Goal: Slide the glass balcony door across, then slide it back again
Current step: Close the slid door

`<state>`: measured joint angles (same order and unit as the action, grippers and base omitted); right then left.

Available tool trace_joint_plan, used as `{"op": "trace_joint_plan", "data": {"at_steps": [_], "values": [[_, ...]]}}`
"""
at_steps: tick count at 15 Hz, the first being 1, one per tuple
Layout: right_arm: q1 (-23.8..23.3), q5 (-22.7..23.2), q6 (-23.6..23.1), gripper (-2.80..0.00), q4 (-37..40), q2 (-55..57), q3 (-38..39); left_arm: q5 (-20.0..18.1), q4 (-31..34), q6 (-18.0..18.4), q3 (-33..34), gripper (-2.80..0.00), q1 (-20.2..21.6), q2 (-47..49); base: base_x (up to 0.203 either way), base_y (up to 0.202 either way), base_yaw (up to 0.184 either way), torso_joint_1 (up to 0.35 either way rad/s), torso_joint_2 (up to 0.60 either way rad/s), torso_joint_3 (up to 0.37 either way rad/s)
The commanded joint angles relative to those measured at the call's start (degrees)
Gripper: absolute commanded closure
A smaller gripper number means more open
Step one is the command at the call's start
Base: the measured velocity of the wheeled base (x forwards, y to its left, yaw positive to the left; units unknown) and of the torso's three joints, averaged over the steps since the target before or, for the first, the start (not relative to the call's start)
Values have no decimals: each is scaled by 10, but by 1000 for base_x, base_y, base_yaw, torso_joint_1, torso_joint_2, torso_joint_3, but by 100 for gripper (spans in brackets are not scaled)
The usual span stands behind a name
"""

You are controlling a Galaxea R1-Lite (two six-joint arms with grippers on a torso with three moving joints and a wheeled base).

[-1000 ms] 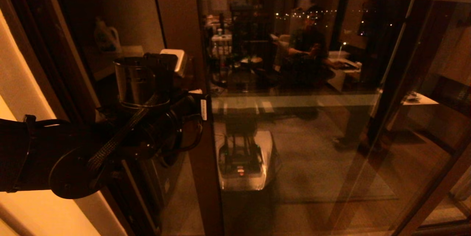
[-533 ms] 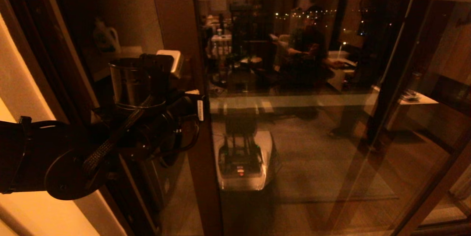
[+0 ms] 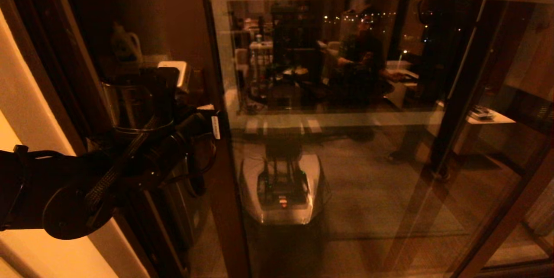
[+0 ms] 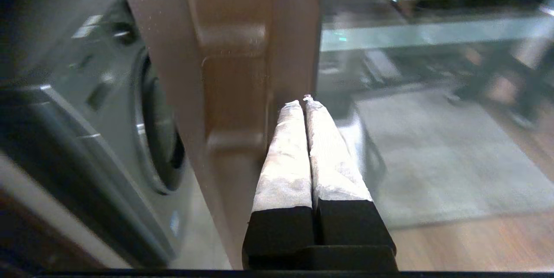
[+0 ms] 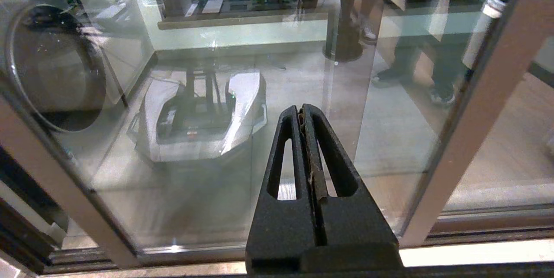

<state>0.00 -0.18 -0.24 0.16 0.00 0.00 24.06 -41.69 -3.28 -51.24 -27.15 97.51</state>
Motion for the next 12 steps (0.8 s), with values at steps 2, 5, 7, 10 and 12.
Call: {"op": "trace_joint_plan", "data": {"at_steps": [2, 5, 7, 10, 12], "values": [[0, 0, 0, 0, 0, 1, 0, -4, -5, -1, 2, 0, 8, -17, 0, 0, 0, 0, 0, 0], [-1, 0, 0, 0, 0, 1, 0, -5, -4, -1, 4, 0, 25, -23, 0, 0, 0, 0, 0, 0], [0, 0, 0, 0, 0, 1, 0, -17, -4, 0, 8, 0, 38, -29, 0, 0, 0, 0, 0, 0], [0, 0, 0, 0, 0, 1, 0, -39, -4, 7, 23, 0, 73, -39, 0, 0, 0, 0, 0, 0], [0, 0, 0, 0, 0, 1, 0, -57, -4, 11, 32, 0, 99, -46, 0, 0, 0, 0, 0, 0]]}}
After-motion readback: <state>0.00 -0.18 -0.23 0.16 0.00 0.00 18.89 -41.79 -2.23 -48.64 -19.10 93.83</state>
